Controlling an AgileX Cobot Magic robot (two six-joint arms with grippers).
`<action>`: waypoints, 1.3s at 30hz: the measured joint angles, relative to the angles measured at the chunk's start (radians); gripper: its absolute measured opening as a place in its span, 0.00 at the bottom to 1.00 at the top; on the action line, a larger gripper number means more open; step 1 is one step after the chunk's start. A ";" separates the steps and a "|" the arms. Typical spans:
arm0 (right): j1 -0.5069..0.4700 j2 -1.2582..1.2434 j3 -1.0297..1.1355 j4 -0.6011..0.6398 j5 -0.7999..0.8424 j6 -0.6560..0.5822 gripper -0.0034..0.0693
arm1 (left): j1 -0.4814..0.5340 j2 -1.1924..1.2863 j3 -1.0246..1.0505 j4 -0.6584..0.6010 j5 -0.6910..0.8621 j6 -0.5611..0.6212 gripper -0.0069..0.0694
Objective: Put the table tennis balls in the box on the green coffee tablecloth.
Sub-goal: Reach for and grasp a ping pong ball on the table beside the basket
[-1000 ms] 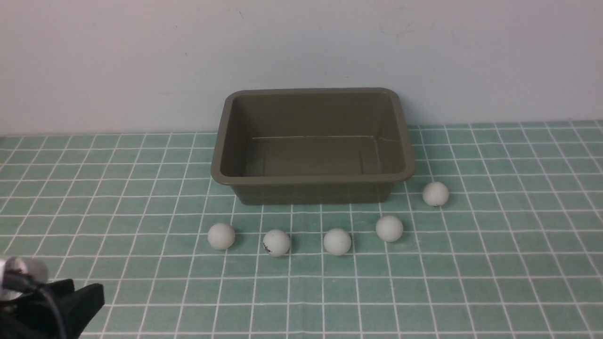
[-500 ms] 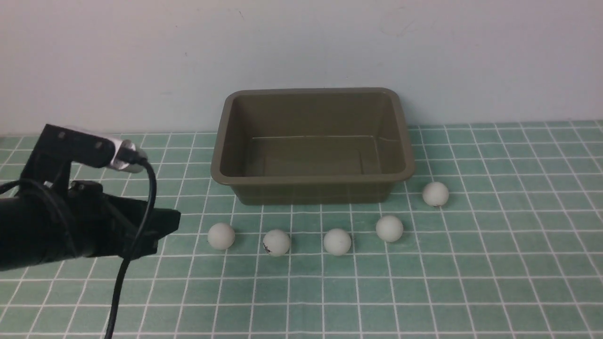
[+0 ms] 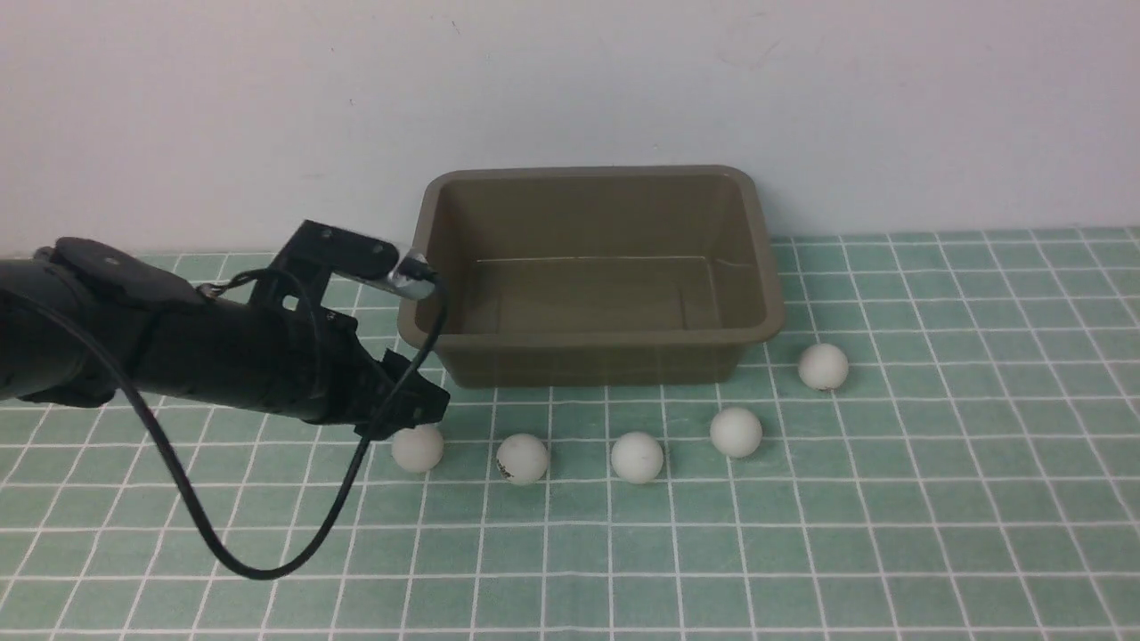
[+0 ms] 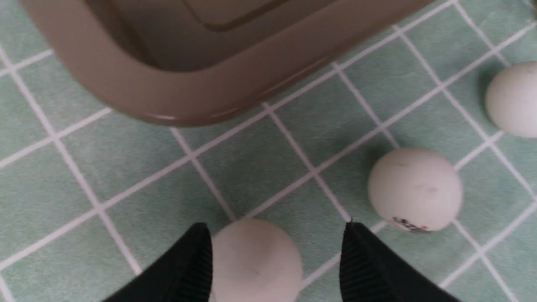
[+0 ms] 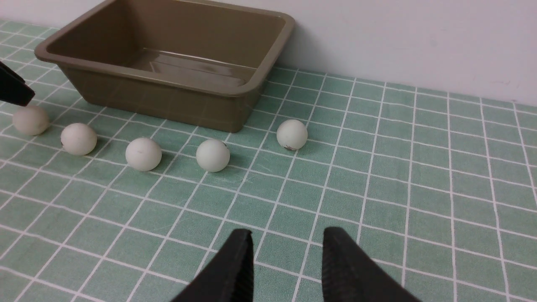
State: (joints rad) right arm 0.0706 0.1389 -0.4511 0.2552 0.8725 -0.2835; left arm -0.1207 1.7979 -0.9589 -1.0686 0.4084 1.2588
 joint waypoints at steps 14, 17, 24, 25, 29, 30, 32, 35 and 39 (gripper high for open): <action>0.000 0.000 0.000 0.000 -0.056 0.000 0.35 | 0.000 0.102 -0.002 -0.068 -0.024 0.183 0.57; 0.000 0.000 0.000 0.000 -0.064 0.000 0.35 | 0.000 0.101 -0.002 -0.070 -0.025 0.190 0.56; 0.000 0.000 0.000 0.000 -0.084 0.000 0.35 | 0.000 -0.016 -0.002 -0.126 0.171 0.218 0.56; 0.000 0.000 0.000 0.000 -0.093 0.000 0.35 | 0.000 -0.038 -0.002 -0.163 0.205 0.253 0.56; 0.000 0.000 0.000 0.000 -0.116 0.000 0.35 | 0.000 -0.068 -0.002 -0.308 0.246 0.398 0.56; 0.000 0.000 0.000 0.000 -0.120 0.000 0.35 | 0.000 -0.069 -0.002 -0.334 0.246 0.426 0.56; 0.000 0.000 0.000 0.000 -0.122 0.000 0.35 | 0.000 -0.072 -0.007 -0.414 0.246 0.513 0.56; 0.000 0.000 0.000 0.000 -0.122 0.000 0.35 | 0.000 -0.072 -0.030 -0.561 0.243 0.711 0.56; 0.000 0.000 0.000 0.000 -0.122 0.000 0.35 | 0.000 -0.020 -0.139 -0.614 0.198 0.807 0.56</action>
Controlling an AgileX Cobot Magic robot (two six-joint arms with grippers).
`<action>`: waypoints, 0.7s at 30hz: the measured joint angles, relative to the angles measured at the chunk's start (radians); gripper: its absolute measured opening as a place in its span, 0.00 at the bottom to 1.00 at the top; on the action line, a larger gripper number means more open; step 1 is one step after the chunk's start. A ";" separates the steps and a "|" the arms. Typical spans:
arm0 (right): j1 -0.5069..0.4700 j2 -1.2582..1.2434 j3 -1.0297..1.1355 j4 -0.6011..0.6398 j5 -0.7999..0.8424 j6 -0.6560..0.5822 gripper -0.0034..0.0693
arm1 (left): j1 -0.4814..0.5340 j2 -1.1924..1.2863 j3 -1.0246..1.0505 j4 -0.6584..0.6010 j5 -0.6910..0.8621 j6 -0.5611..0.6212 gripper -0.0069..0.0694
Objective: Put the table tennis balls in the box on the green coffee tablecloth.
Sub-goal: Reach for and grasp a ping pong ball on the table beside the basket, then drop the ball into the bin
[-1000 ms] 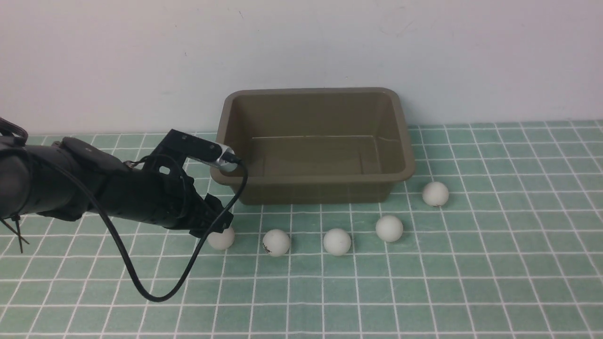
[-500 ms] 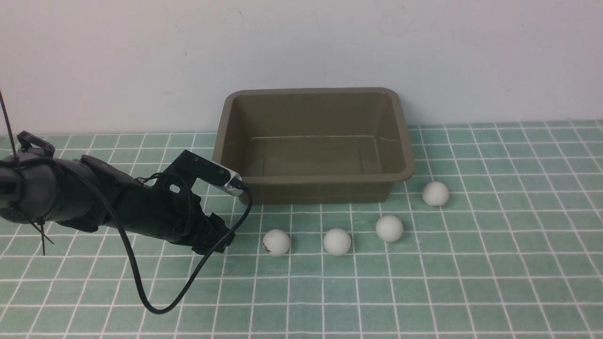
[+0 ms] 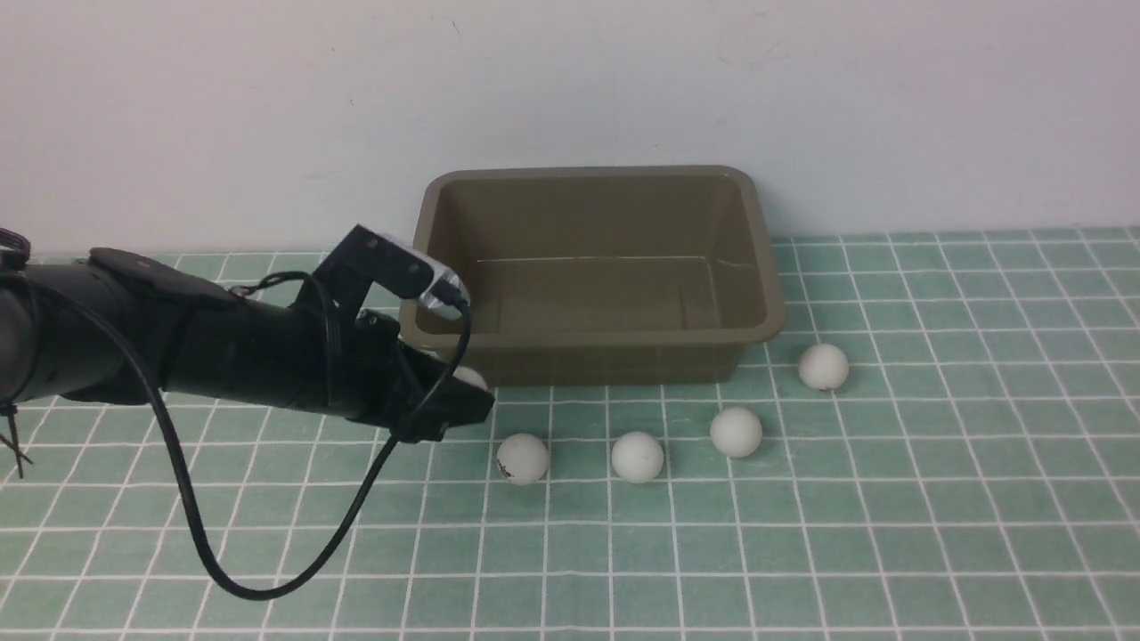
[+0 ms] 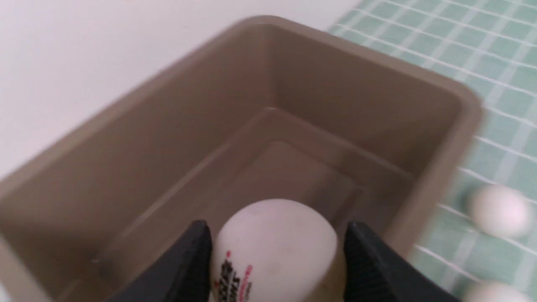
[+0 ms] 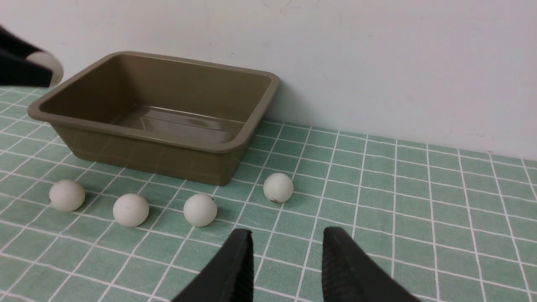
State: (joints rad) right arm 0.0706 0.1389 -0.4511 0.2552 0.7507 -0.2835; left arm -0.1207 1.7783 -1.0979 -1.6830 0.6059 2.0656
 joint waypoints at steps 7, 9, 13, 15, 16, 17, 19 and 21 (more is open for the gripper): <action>0.000 0.000 0.000 0.000 0.001 0.000 0.35 | 0.000 0.118 -0.112 -0.013 -0.046 -0.038 0.56; 0.000 0.000 0.000 0.000 0.001 0.000 0.35 | 0.000 0.157 -0.136 -0.012 -0.043 -0.079 0.56; 0.000 0.000 0.000 0.000 0.001 0.000 0.35 | -0.001 0.189 -0.155 -0.012 -0.035 -0.154 0.61; 0.000 0.000 0.000 0.000 0.002 0.000 0.35 | -0.001 0.190 -0.159 -0.011 -0.034 -0.208 0.68; 0.000 0.000 0.000 0.000 0.002 0.000 0.35 | -0.001 0.188 -0.160 -0.010 -0.032 -0.233 0.70; 0.000 0.000 0.000 0.000 0.002 0.000 0.35 | -0.001 0.183 -0.161 -0.005 -0.030 -0.245 0.71; 0.000 0.000 0.000 0.000 0.003 0.000 0.35 | -0.001 0.172 -0.161 0.018 -0.020 -0.287 0.72; 0.000 0.000 0.000 0.000 0.004 0.000 0.35 | 0.000 0.140 -0.161 0.094 0.013 -0.399 0.72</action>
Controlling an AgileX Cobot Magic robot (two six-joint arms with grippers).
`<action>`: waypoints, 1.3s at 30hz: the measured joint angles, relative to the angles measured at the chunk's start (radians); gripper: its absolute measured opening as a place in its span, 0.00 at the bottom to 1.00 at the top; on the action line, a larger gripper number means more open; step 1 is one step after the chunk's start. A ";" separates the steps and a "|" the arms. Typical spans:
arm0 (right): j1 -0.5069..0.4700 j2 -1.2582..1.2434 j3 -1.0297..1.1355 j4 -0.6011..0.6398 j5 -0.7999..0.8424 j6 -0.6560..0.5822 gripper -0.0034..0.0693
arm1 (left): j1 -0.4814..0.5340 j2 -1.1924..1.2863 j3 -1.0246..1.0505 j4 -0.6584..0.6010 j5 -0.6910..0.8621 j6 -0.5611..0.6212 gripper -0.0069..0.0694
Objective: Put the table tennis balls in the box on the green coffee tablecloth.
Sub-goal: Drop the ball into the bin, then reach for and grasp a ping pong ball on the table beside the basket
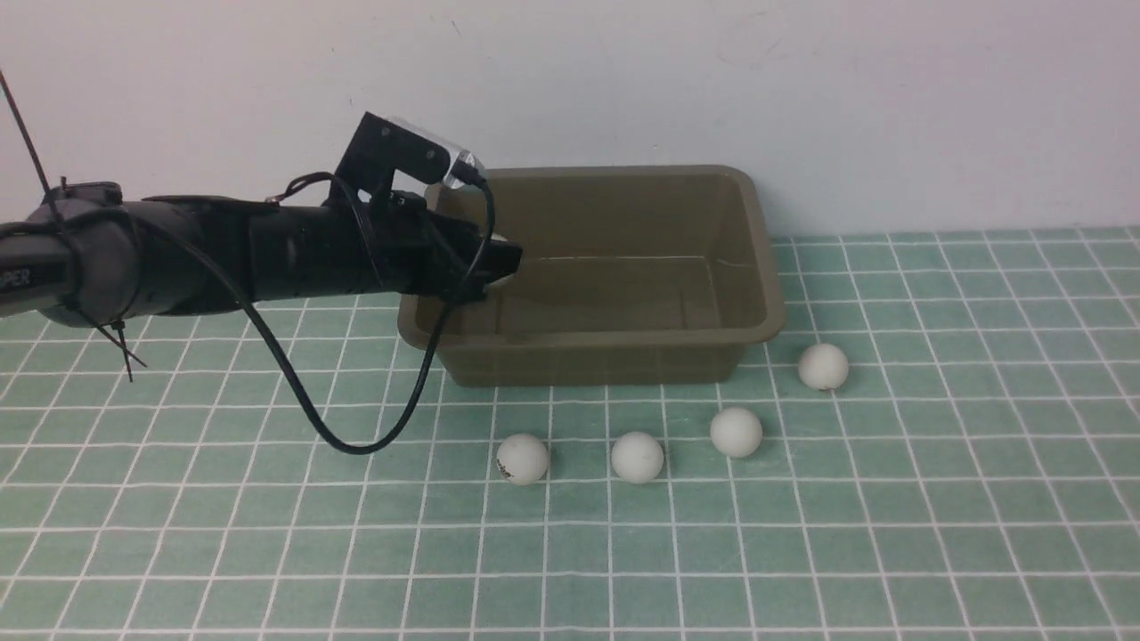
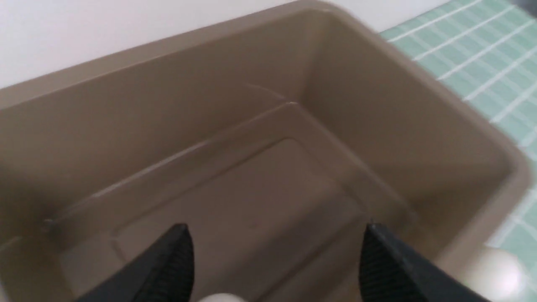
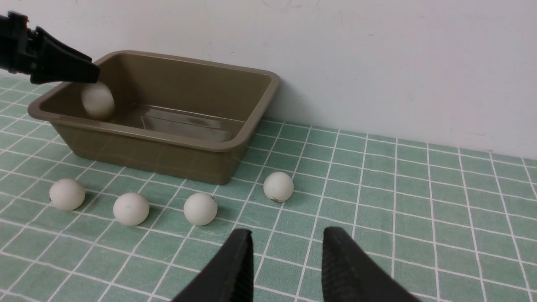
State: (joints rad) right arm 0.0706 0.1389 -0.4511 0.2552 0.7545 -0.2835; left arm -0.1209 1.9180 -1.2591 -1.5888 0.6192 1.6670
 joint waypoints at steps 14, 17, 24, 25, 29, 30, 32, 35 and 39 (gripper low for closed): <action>0.000 0.000 0.000 -0.001 0.001 0.000 0.35 | 0.000 -0.180 -0.001 0.557 0.420 -0.551 0.43; 0.000 0.000 0.000 -0.001 0.001 0.000 0.35 | 0.000 -0.181 -0.001 0.564 0.505 -0.605 0.33; 0.000 0.000 0.000 -0.001 0.003 0.000 0.35 | 0.000 -0.183 -0.001 0.581 0.562 -0.628 0.14; 0.000 0.000 0.000 -0.001 0.004 0.000 0.35 | 0.000 -0.187 -0.001 0.591 0.562 -0.631 0.12; 0.000 0.000 0.000 -0.006 0.020 0.000 0.35 | 0.000 -0.215 -0.001 0.657 0.562 -0.673 0.09; 0.000 0.000 0.000 -0.009 0.026 0.000 0.35 | 0.000 -0.229 0.000 0.682 0.562 -0.692 0.09; 0.000 0.000 0.000 -0.016 0.037 0.000 0.35 | 0.000 -0.263 0.002 0.726 0.566 -0.733 0.09; 0.000 0.000 0.000 -0.030 0.061 0.000 0.35 | 0.000 -0.315 0.024 0.766 0.577 -0.779 0.09; 0.000 0.000 0.000 -0.047 0.077 0.000 0.35 | 0.000 -0.381 0.069 0.773 0.582 -0.825 0.09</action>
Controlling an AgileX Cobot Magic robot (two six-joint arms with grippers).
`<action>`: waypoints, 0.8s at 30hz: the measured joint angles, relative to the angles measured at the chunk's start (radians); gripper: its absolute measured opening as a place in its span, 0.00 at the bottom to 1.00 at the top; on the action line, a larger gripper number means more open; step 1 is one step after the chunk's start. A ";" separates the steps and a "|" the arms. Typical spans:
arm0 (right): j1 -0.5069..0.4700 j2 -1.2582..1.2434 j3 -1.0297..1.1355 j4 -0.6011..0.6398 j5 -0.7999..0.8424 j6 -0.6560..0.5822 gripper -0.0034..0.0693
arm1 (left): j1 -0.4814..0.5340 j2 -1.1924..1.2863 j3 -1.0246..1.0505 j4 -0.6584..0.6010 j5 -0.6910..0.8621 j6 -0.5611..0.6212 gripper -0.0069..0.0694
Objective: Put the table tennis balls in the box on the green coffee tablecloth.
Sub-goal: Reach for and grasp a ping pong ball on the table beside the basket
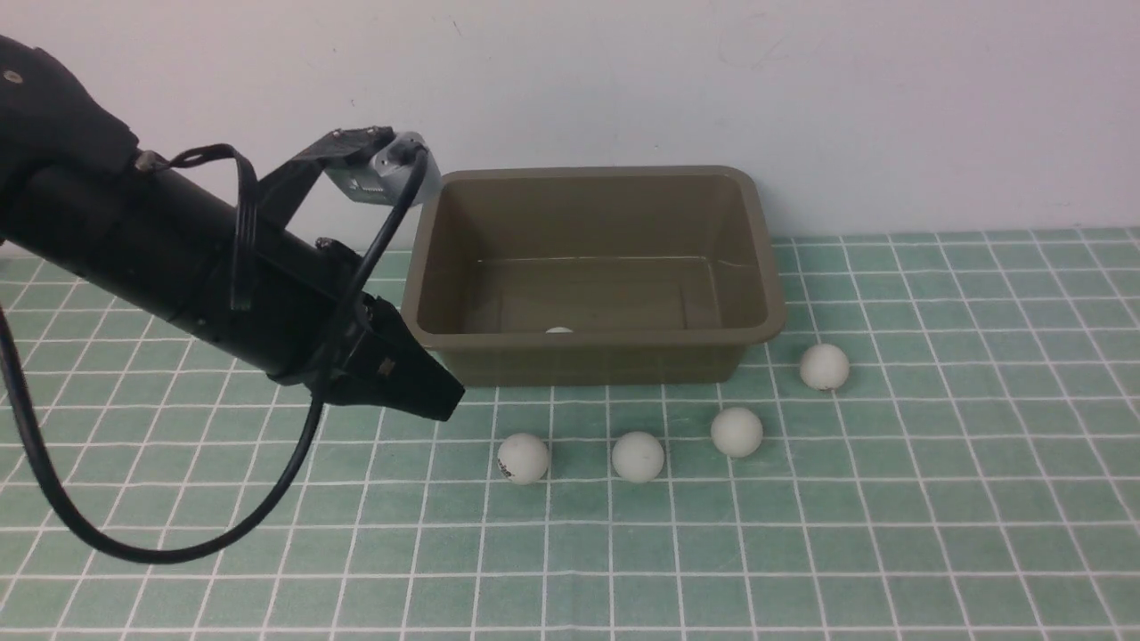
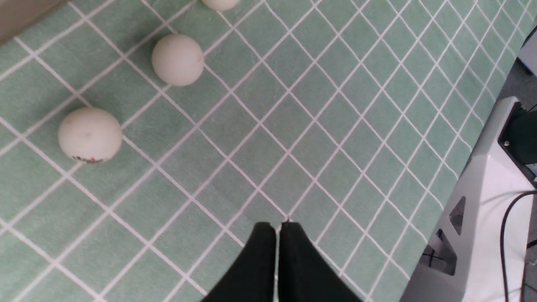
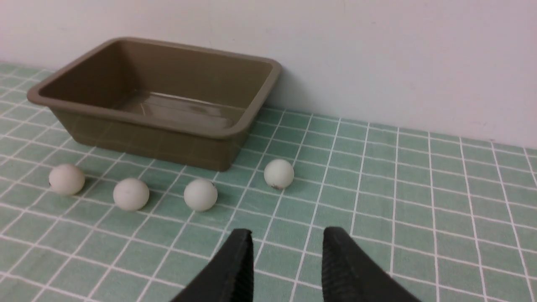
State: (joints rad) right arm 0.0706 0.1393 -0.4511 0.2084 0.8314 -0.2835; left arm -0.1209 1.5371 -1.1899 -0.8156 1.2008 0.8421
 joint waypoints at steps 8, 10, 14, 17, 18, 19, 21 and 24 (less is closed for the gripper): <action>0.000 0.000 0.000 -0.006 0.002 0.000 0.35 | -0.104 -0.010 0.143 -0.019 -0.117 -0.095 0.09; 0.000 0.000 0.000 -0.006 -0.007 0.000 0.35 | -0.152 0.028 0.154 -0.018 -0.212 -0.093 0.09; 0.000 0.000 0.000 -0.006 -0.024 0.000 0.35 | -0.215 0.095 0.156 -0.003 -0.353 -0.068 0.16; 0.000 0.000 0.000 -0.006 -0.024 0.000 0.35 | -0.221 0.112 0.159 0.010 -0.425 -0.066 0.22; 0.000 0.000 0.000 -0.006 -0.024 -0.001 0.35 | -0.221 0.113 0.159 0.012 -0.444 -0.065 0.25; 0.000 0.000 0.000 -0.006 -0.023 -0.001 0.35 | -0.221 0.114 0.159 0.015 -0.458 -0.065 0.28; 0.000 0.000 0.000 -0.006 -0.017 -0.001 0.35 | -0.220 0.118 0.159 0.015 -0.496 -0.064 0.36; 0.000 0.000 0.000 -0.006 -0.012 -0.001 0.35 | -0.220 0.120 0.159 0.010 -0.534 -0.063 0.49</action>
State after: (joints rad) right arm 0.0706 0.1393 -0.4511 0.2020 0.8196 -0.2847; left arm -0.3406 1.6575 -1.0304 -0.8051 0.6664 0.7792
